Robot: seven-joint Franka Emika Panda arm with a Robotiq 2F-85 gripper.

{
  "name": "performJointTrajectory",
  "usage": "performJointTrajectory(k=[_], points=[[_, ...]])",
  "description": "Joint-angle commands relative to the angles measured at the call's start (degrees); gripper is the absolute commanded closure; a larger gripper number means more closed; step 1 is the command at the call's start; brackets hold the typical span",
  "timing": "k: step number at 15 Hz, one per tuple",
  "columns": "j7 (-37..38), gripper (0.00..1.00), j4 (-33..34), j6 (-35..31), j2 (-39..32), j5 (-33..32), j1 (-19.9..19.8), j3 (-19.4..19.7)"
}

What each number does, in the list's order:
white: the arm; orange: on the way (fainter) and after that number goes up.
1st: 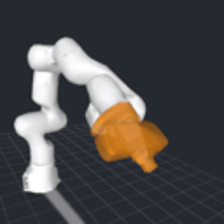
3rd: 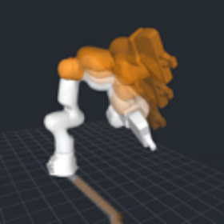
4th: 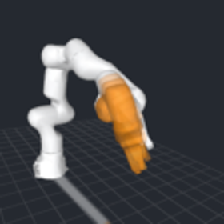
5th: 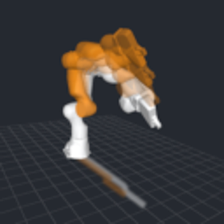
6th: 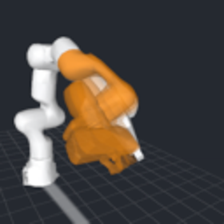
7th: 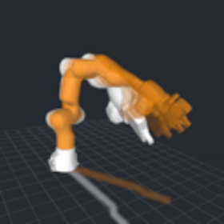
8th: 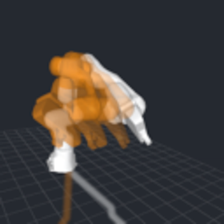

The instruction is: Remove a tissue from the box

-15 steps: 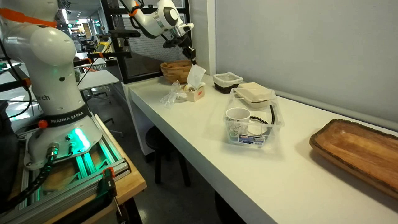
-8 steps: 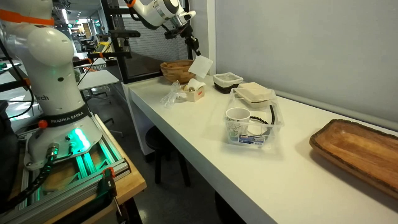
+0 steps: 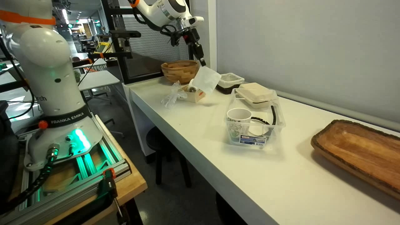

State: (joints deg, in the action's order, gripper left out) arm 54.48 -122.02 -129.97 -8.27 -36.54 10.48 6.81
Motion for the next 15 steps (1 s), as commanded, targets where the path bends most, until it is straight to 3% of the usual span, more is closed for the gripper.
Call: performJointTrajectory(k=[1, 7, 12, 13, 15], points=[[3.48, 1.0, -0.86, 6.72, -1.22, -2.36, -2.57, -1.46], [4.0, 1.0, 2.43, 11.67, -11.37, -3.49, -4.96, -0.81], [8.81, 1.0, 6.55, 3.77, -18.57, -7.0, -4.53, 0.32], [9.58, 0.74, 7.4, 1.94, -19.49, -7.04, -4.57, 0.27], [10.07, 0.67, 7.82, -2.94, -19.66, -6.52, -4.99, 0.03]])
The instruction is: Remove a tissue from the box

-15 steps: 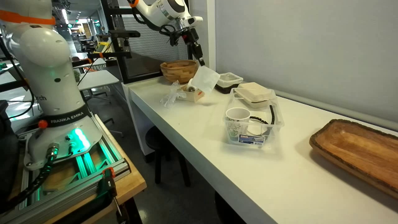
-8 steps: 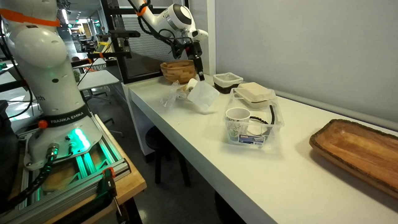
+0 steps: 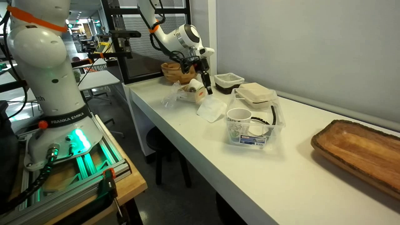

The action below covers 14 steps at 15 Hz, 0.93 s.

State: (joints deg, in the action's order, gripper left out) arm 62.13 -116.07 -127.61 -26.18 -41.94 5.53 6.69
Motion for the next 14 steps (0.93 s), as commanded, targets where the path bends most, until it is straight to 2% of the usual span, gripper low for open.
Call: performJointTrajectory(k=[1, 3, 7, 9, 13, 14], points=[[1.14, 0.6, 1.4, -8.06, -0.94, 0.94, -0.75, -0.47], [-2.49, 0.45, -0.59, -12.76, 1.94, 4.66, -2.05, -1.45], [-19.84, 0.14, -6.57, -17.19, 9.53, 19.85, -6.57, -5.03], [-28.59, 0.01, -9.49, -16.49, 13.3, 26.23, -11.42, -9.64], [-46.32, 0.0, -14.53, -14.9, 19.42, 40.36, -21.42, -19.73], [-40.22, 0.0, -10.5, -15.12, 15.71, 35.75, -12.28, -10.5]])
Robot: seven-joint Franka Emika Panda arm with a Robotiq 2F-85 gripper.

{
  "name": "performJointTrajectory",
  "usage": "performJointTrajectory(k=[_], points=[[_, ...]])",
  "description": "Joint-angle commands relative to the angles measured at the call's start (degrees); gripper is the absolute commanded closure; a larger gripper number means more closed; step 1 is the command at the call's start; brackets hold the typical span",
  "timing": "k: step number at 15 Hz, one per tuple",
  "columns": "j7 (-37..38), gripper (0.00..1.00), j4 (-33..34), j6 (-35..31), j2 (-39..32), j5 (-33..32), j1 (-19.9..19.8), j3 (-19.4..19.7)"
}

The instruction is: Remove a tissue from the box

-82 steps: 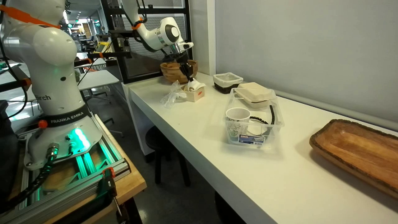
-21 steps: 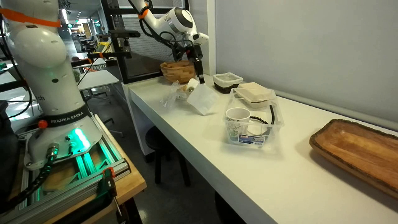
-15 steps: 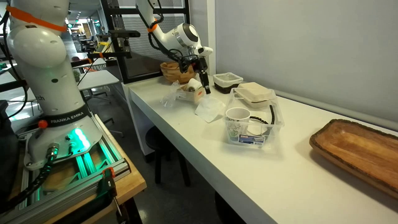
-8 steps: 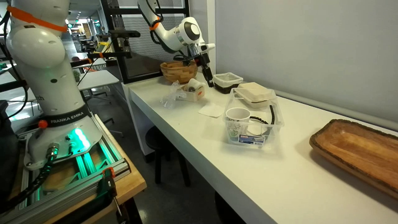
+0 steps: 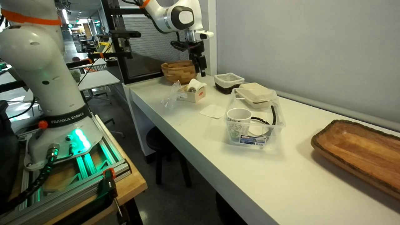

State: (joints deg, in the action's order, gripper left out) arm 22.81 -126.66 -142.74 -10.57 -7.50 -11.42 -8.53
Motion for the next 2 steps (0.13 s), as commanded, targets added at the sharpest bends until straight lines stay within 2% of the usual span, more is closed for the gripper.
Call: performJointTrajectory(k=[1, 2], points=[[-4.12, 0.0, -1.1, 0.05, 1.47, 3.89, 3.11, 3.16], [-5.6, 0.0, -1.84, 0.16, 2.4, 4.93, 2.3, 2.4]])
